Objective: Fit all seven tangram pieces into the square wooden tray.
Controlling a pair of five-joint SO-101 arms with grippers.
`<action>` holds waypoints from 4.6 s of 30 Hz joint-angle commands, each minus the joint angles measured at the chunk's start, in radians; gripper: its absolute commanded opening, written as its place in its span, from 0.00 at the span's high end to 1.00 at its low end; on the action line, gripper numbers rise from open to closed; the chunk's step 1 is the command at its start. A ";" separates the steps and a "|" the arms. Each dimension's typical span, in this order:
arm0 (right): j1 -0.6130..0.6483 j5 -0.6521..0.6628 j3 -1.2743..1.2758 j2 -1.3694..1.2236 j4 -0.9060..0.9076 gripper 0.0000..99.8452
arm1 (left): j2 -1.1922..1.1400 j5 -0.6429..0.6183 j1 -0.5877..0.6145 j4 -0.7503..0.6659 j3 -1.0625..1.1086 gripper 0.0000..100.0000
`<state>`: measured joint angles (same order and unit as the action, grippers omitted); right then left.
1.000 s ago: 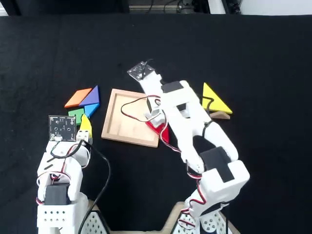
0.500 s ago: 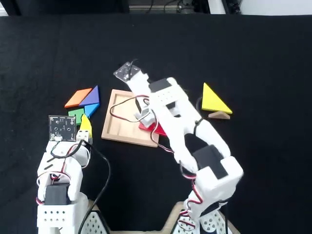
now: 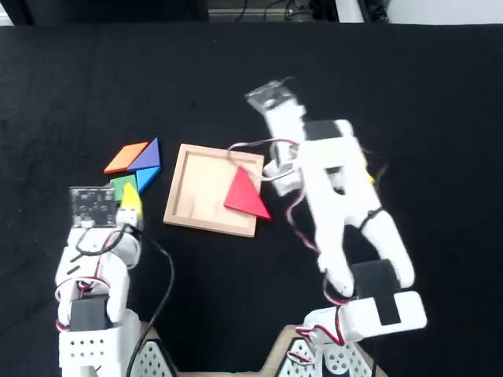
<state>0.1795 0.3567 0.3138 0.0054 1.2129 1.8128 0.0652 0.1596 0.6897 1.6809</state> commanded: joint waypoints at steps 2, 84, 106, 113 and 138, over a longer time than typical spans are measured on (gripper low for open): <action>-0.002 -0.008 0.025 0.012 -0.064 0.99 | -0.005 0.005 0.119 -0.152 0.018 0.89; 0.147 -0.153 0.214 0.045 -0.158 0.99 | -1.505 -0.086 -0.282 0.296 -0.912 0.89; 0.140 -0.115 0.225 -0.061 -0.261 0.99 | -1.010 -0.081 -0.090 -0.161 -0.381 0.89; 0.233 -0.104 0.229 -0.050 -0.247 0.99 | -1.010 -0.080 -0.113 -0.193 -0.360 0.89; 0.336 -0.097 0.168 0.001 -0.351 0.99 | -1.010 -0.084 -0.110 -0.196 -0.360 0.89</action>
<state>0.5125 0.2524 0.5669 -0.0683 0.8431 0.7864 -0.0115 0.0583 0.5117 1.3295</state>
